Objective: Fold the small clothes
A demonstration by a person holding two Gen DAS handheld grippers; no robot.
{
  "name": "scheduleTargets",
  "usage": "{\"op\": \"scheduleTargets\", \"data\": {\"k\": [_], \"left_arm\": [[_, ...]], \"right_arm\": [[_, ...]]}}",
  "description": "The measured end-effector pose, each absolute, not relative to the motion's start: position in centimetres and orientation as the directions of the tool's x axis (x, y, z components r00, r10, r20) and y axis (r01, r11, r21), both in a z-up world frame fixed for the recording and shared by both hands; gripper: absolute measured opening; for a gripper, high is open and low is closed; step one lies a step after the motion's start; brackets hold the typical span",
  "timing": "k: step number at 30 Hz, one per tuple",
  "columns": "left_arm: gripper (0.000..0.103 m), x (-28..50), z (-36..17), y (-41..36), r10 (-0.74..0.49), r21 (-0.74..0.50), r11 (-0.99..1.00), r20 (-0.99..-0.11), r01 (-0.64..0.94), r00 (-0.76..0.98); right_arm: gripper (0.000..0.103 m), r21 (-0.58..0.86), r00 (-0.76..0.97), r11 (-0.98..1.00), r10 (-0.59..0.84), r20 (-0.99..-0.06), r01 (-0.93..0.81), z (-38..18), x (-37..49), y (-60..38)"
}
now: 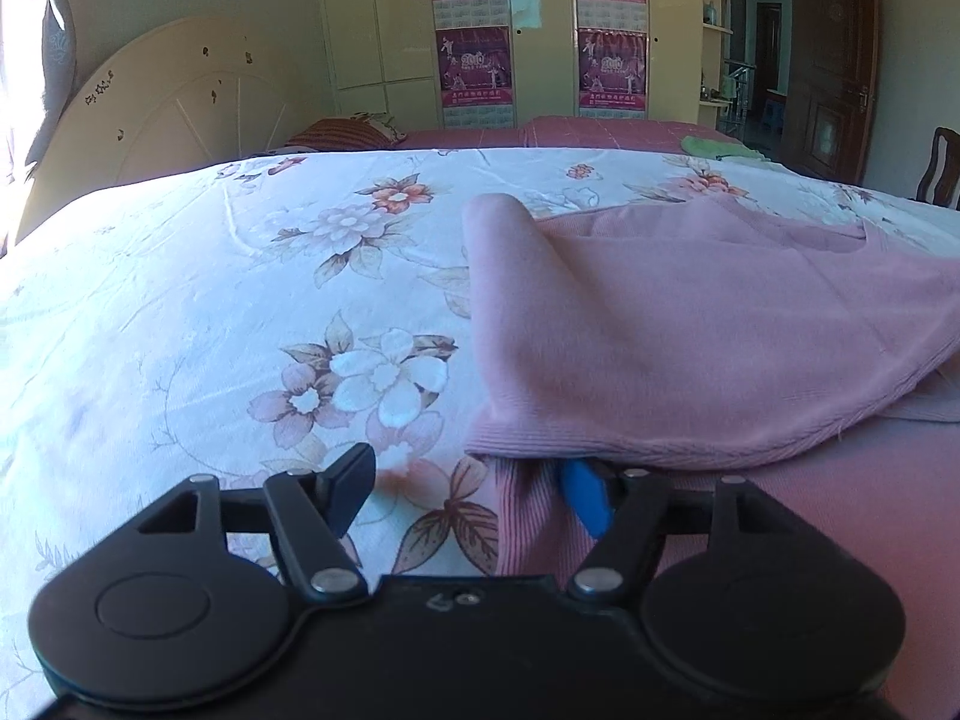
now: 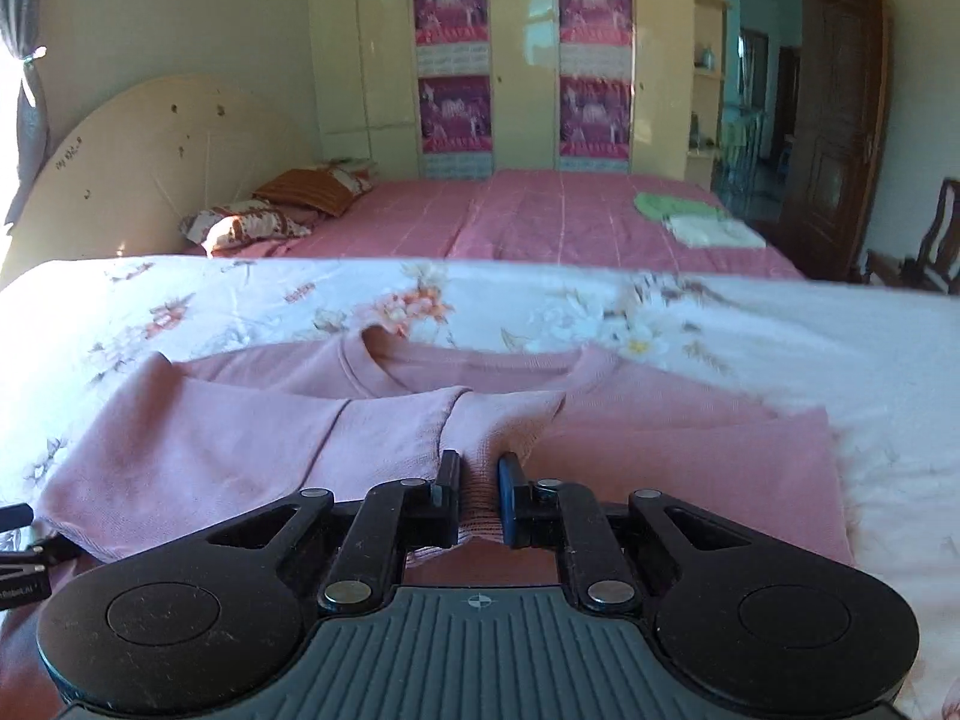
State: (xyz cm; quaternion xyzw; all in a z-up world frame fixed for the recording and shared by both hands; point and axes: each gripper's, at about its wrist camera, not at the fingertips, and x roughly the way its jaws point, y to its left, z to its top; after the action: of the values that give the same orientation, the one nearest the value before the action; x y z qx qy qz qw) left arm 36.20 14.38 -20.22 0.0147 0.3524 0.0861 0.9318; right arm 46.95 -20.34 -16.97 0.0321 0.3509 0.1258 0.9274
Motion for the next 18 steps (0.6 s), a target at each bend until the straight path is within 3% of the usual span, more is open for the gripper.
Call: {"op": "scheduleTargets", "data": {"k": [2,4,6,8,9,10,11,12,15,16,17,18], "left_arm": [[0.052,36.3,-20.2,14.9,0.180,0.063,0.981,-0.648,-0.184,0.740],[0.046,36.6,-20.3,15.6,0.167,0.010,0.977,-0.660,-0.213,0.733],[0.043,36.2,-20.3,15.8,0.163,-0.003,0.976,-0.653,-0.218,0.740],[0.039,36.0,-20.1,15.3,0.166,0.021,0.980,-0.644,-0.199,0.747],[0.036,35.9,-20.0,15.1,0.163,0.028,0.982,-0.636,-0.189,0.754],[0.032,35.8,-19.9,14.9,0.162,0.030,0.982,-0.630,-0.184,0.760],[0.031,35.9,-19.7,14.9,0.156,0.027,0.983,-0.626,-0.180,0.764],[0.026,36.0,-19.6,14.8,0.149,0.022,0.984,-0.623,-0.174,0.768],[0.013,36.1,-19.3,14.2,0.142,0.036,0.988,-0.601,-0.151,0.786],[0.008,36.1,-19.2,14.0,0.145,0.044,0.988,-0.591,-0.149,0.793],[0.007,36.1,-19.0,13.9,0.151,0.050,0.987,-0.584,-0.150,0.797],[0.006,36.0,-18.9,13.9,0.153,0.050,0.987,-0.581,-0.153,0.800]], "right_arm": [[0.000,0.070,0.729,0.979,0.188,-0.659,-0.190,-18.0,46.7,-20.6],[0.000,0.032,0.704,0.984,0.146,-0.696,-0.173,-19.7,47.1,-20.8],[0.000,0.104,0.674,0.982,0.185,-0.715,-0.159,-20.6,47.3,-21.7],[0.000,0.266,0.659,0.955,0.284,-0.696,-0.130,-20.5,47.2,-23.0],[0.011,0.321,0.654,0.940,0.316,-0.687,-0.116,-20.4,47.1,-23.6],[0.044,0.351,0.653,0.931,0.330,-0.682,-0.104,-20.4,47.1,-23.9],[0.066,0.348,0.653,0.932,0.328,-0.683,-0.104,-20.4,47.2,-23.9],[0.078,0.341,0.654,0.933,0.330,-0.680,-0.116,-20.3,47.1,-23.7],[0.077,0.351,0.628,0.925,0.359,-0.691,-0.142,-20.4,47.5,-22.7],[0.072,0.338,0.618,0.931,0.349,-0.704,-0.141,-20.6,47.6,-22.2],[0.063,0.321,0.612,0.936,0.339,-0.714,-0.145,-20.7,47.7,-21.8],[0.044,0.298,0.609,0.941,0.331,-0.721,-0.159,-20.8,47.8,-21.0]]}}
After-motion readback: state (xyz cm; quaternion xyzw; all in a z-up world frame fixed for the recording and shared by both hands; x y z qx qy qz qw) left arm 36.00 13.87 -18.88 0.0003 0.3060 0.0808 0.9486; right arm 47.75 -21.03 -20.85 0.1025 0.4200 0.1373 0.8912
